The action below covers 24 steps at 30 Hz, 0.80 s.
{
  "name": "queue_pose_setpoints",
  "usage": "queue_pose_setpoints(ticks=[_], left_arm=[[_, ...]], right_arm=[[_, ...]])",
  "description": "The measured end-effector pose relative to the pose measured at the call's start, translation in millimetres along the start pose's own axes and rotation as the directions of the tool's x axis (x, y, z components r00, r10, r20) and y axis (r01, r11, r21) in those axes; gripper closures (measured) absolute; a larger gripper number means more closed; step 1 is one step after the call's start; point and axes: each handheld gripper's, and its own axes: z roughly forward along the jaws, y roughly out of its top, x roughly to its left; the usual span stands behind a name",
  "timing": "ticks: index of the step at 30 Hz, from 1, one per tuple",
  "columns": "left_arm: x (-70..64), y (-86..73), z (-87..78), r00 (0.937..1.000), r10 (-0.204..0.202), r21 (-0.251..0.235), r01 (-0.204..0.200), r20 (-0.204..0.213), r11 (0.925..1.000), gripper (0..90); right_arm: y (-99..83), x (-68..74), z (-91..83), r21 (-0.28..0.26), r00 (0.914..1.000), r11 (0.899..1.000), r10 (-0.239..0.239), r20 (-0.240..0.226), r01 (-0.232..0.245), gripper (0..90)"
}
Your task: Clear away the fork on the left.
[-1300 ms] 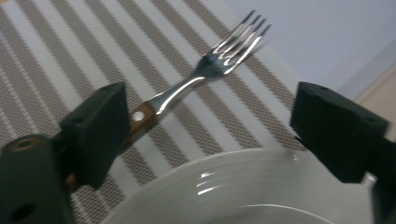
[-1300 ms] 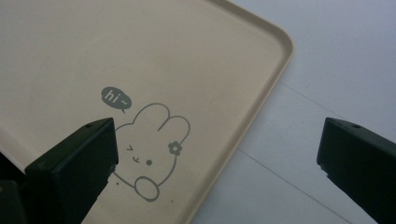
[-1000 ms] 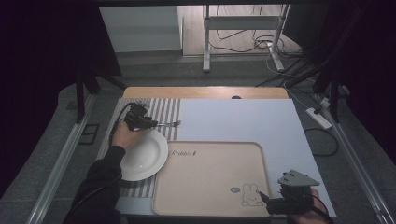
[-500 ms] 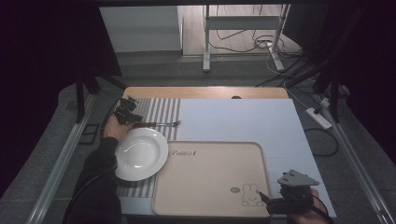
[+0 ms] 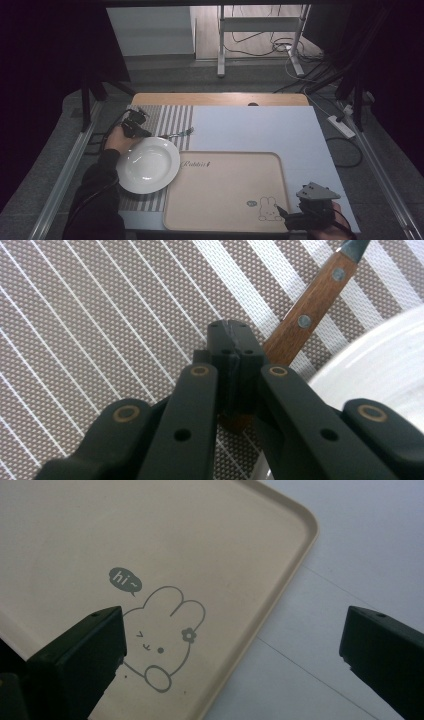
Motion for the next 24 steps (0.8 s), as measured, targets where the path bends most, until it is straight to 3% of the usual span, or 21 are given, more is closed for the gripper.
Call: queue_pose_setpoints(ticks=[3, 4, 7, 8, 9, 10, 20, 24], left_arm=[[1.3, 0.3, -0.2, 0.9999, -0.007, 0.003, 0.007, 0.011, 1.0, 88.8], [2.1, 0.9, -0.3, 0.9999, -0.014, -0.001, 0.014, 0.008, 0.9999, 81.5], [4.8, 3.0, -3.7, 0.9994, -0.033, -0.048, 0.032, -0.01, 0.9983, 74.1], [5.5, 5.9, -5.6, 0.999, -0.045, -0.071, 0.044, -0.008, 0.9965, 63.1], [5.5, 5.9, -5.6, 0.999, -0.045, -0.071, 0.044, -0.008, 0.9965, 58.2], [4.9, 7.5, -5.9, 0.9991, -0.043, -0.079, 0.043, -0.002, 0.996, 58.2], [-13.3, 28.1, 7.4, 0.9988, 0.005, -0.088, -0.001, 0.048, 0.9961, 12.7], [-20.7, 36.4, 17.0, 0.998, 0.022, -0.058, -0.019, 0.06, 0.9981, 6.5]], right_arm=[[0.1, -0.3, 0.0, 0.003, 1.0, 1.0, 0.001, -0.003, -0.001, 0.0], [0.0, -0.2, 0.0, 0.001, 1.0, 1.0, 0.003, -0.002, -0.003, 0.0], [0.0, -0.2, 0.0, 0.001, 1.0, 1.0, 0.003, -0.002, -0.003, 0.0], [0.0, -0.2, 0.1, 0.001, 1.0, 1.0, 0.003, -0.002, -0.003, 0.0], [0.1, -0.4, 0.0, 0.003, 1.0, 1.0, 0.002, -0.003, -0.002, 0.0], [0.1, -0.4, 0.0, 0.003, 1.0, 1.0, 0.002, -0.003, -0.002, 0.0], [0.0, -0.1, 0.1, 0.004, 1.0, 1.0, 0.0, -0.005, 0.0, 0.0], [0.0, -0.2, 0.0, 0.004, 1.0, 1.0, -0.001, -0.007, 0.001, 0.0]])
